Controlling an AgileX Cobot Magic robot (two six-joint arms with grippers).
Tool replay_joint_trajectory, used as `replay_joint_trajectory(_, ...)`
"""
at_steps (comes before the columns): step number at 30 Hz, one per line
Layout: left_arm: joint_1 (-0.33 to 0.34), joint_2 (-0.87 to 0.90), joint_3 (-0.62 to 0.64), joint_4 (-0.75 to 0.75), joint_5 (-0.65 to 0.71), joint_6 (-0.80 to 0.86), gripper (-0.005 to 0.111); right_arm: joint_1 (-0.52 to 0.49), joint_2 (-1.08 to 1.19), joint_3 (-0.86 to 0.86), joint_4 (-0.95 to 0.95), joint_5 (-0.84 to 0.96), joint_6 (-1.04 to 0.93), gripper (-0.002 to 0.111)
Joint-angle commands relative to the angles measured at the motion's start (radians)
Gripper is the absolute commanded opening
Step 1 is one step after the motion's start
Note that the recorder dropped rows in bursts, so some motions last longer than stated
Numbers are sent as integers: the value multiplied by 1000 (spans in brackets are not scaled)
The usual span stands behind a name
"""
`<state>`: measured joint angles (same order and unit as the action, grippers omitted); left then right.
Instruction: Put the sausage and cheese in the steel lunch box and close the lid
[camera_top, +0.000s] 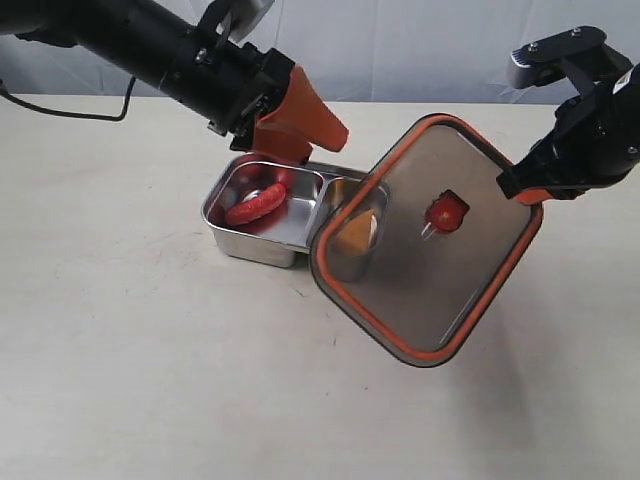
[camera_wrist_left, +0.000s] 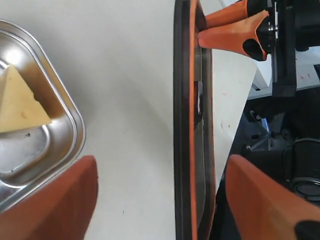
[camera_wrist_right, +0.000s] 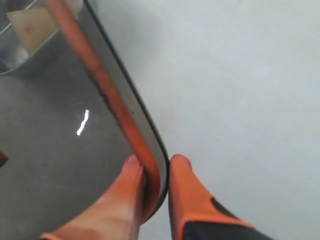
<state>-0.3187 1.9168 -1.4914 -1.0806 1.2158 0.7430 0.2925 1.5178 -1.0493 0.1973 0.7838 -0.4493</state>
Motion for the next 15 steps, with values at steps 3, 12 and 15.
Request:
replay_joint_trajectory(3, -40, -10, 5, -17, 5, 24, 68, -1, -9, 2, 109, -18, -104, -1)
replay_joint_trajectory(12, -72, -10, 5, -17, 5, 26, 68, -1, -9, 2, 155, -57, -130, -1)
replay_joint_trajectory(15, -90, -10, 5, -21, 5, 28, 68, -1, -9, 2, 179, -66, -146, -1)
